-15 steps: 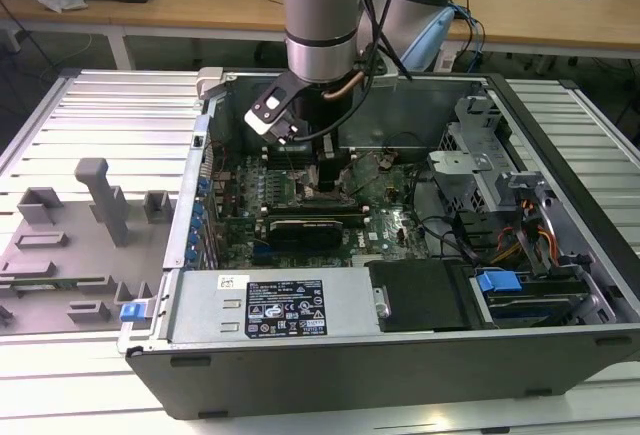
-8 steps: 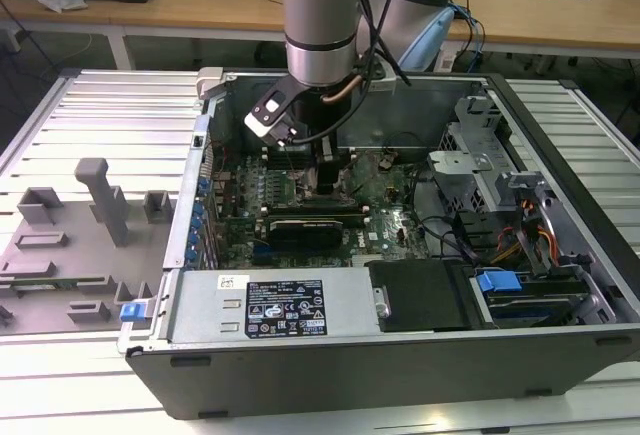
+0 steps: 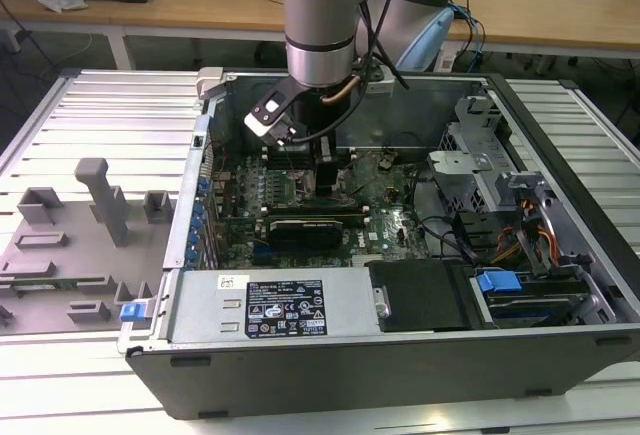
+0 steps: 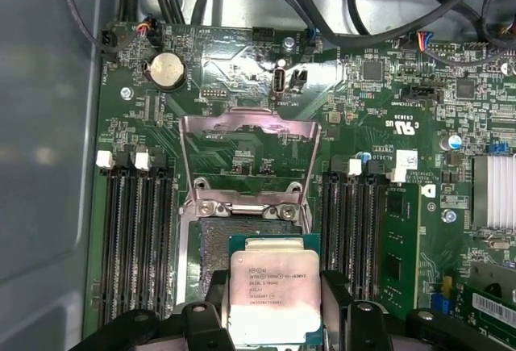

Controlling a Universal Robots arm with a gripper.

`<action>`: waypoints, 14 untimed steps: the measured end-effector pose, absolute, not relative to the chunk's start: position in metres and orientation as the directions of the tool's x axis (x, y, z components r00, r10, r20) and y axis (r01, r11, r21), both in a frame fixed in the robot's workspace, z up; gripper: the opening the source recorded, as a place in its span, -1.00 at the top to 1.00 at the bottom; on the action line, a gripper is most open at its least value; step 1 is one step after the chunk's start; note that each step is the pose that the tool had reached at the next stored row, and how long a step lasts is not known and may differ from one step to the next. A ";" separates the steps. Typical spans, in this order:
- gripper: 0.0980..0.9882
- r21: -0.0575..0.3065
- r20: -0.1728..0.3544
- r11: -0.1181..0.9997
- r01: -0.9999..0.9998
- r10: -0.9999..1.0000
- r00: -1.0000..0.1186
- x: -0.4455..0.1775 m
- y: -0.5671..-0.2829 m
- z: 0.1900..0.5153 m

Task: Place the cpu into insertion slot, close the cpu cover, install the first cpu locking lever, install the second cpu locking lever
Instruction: 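Place the cpu into insertion slot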

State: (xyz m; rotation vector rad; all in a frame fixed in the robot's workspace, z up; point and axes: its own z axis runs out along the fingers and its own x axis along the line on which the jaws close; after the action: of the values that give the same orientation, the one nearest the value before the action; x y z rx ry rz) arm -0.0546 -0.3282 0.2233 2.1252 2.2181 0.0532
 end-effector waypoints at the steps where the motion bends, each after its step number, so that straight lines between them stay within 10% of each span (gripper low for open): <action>1: 0.00 0.073 -0.026 0.042 0.996 0.999 -0.040 -0.055 -0.328 0.223; 14: 0.00 0.073 -0.026 0.027 0.997 0.999 -0.025 -0.055 -0.325 0.217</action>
State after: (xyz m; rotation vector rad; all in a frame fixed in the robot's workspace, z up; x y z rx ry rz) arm -0.0547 -0.3254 0.2172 2.1434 2.2001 0.0520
